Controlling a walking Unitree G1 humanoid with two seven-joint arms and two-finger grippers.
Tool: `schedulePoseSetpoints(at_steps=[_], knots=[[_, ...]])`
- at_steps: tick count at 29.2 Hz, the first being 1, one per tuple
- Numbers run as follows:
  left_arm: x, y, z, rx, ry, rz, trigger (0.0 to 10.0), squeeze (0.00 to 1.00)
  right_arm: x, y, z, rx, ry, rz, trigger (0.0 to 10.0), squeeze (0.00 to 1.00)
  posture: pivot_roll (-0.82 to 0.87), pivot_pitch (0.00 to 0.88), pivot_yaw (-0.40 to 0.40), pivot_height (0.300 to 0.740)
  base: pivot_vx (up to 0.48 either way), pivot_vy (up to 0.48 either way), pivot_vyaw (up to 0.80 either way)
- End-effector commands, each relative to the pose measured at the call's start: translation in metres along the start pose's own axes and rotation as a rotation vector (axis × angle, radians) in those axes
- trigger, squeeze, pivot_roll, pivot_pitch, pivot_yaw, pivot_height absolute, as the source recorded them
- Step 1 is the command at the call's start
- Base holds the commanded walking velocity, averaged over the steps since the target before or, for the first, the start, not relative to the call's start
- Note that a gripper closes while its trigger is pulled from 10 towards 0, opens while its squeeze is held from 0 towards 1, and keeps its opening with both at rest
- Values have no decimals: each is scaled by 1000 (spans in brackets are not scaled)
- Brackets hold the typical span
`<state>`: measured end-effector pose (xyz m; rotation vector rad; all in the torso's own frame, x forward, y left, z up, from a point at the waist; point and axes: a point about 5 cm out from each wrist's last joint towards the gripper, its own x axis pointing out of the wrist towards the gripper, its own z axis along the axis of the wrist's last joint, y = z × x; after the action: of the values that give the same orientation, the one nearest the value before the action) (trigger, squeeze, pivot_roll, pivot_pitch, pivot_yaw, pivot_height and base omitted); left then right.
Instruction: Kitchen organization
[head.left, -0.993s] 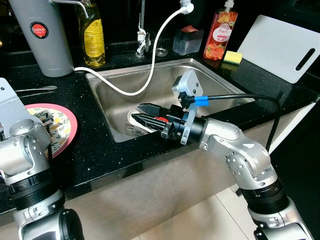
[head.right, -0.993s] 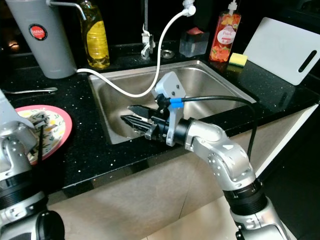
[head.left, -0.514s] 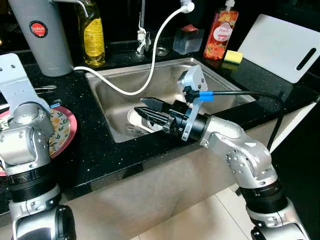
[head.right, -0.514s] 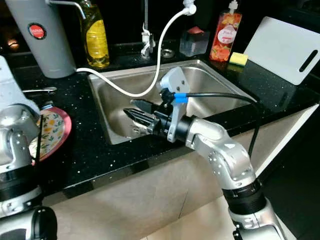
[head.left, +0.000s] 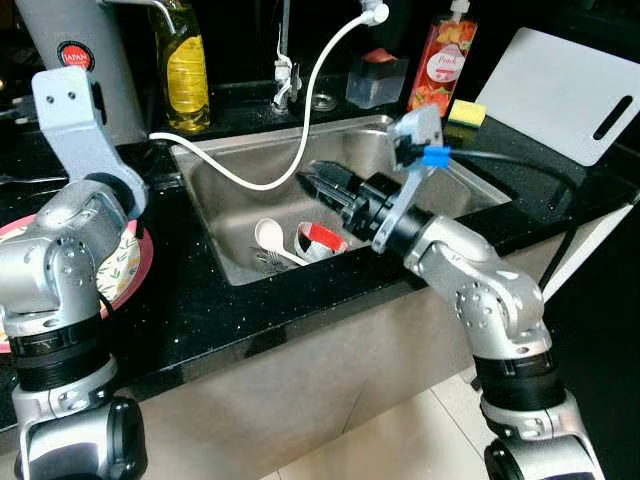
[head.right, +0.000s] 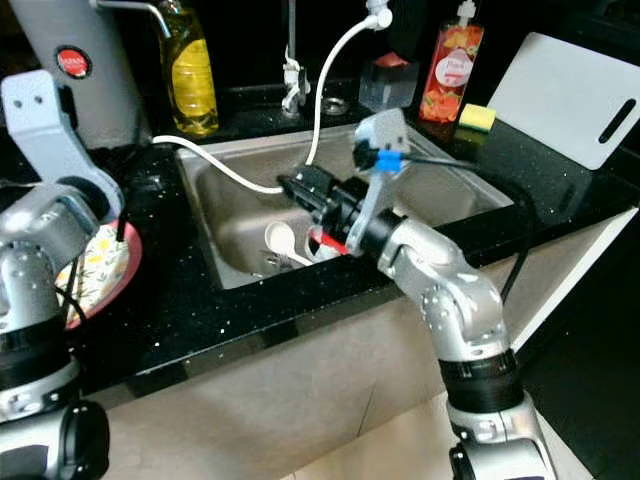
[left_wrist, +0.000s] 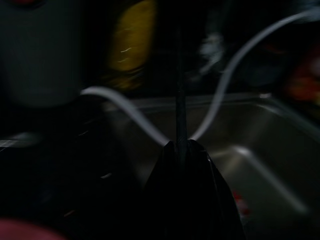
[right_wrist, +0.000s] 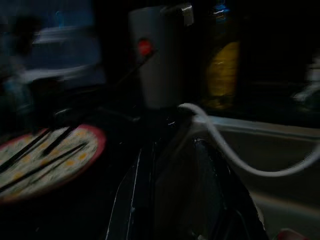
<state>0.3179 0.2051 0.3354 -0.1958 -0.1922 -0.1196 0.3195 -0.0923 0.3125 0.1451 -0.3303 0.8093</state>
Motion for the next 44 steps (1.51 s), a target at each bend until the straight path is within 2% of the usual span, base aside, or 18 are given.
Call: schedulePoseSetpoints(at_steps=[1, 2, 3, 4, 5, 8, 12, 14, 19, 21, 26, 34, 40, 44], knots=[[-3, -10, -1, 24, -18, -83, 10000, 0, -1, -8, 4, 26, -28, -56, 10000, 0, -72, 114, -42, 740, 0, 0, 0], [-6, -17, -3, 132, -37, -137, 10000, 0, -1, -15, 5, 36, -34, -103, 10000, 0, -73, 113, -42, 740, 0, 0, 0], [-8, -20, -5, 192, -45, -160, 10000, 0, -2, -17, 5, 37, -33, -120, 10000, 0, -73, 113, -42, 740, 0, 0, 0], [-8, -20, -5, 192, -45, -160, 10000, 0, -2, -17, 5, 37, -33, -120, 10000, 0, -73, 113, -42, 740, 0, 0, 0], [-9, -23, -8, 225, -49, -190, 10000, 0, -2, -19, 5, 44, -35, -131, 10000, 0, -74, 112, -43, 740, 0, 0, 0], [-11, -30, -11, 244, -56, -250, 10000, 0, -1, -21, 9, 84, -57, -134, 10000, 0, -76, 112, -43, 740, 0, 0, 0], [-12, -33, -13, 249, -58, -274, 10000, 0, -1, -21, 12, 109, -70, -133, 10000, 0, -76, 111, -43, 740, 0, 0, 0], [-12, -33, -13, 244, -61, -284, 10000, 0, -1, -21, 13, 124, -77, -127, 10000, 0, -78, 110, -44, 740, 0, 0, 0], [-23, -48, -12, 192, -96, -468, 10000, 0, -1, -10, 21, 221, -131, -31, 10000, 0, -82, 109, -40, 740, 0, 0, 0], [-25, -52, -13, 180, -103, -507, 10000, 0, -1, -6, 22, 240, -140, 2, 10000, 0, -84, 108, -40, 740, 0, 0, 0], [-25, -58, -18, 134, -97, -537, 10000, 0, -1, -1, 23, 269, -148, 39, 10000, 0, -81, 106, -38, 740, 0, 0, 0], [-27, -79, -35, 83, -62, -625, 10000, 0, -1, 12, 23, 304, -152, 121, 10000, 0, -88, 97, -40, 740, 0, 0, 0], [-32, -87, -27, 11, -105, -701, 10000, 0, -1, 9, 21, 414, -162, 120, 10000, 0, -91, 94, -38, 740, 0, 0, 0], [-34, -87, -22, -18, -130, -711, 10000, 0, -2, 8, 21, 430, -162, 116, 10000, 0, -90, 94, -38, 740, 0, 0, 0]])
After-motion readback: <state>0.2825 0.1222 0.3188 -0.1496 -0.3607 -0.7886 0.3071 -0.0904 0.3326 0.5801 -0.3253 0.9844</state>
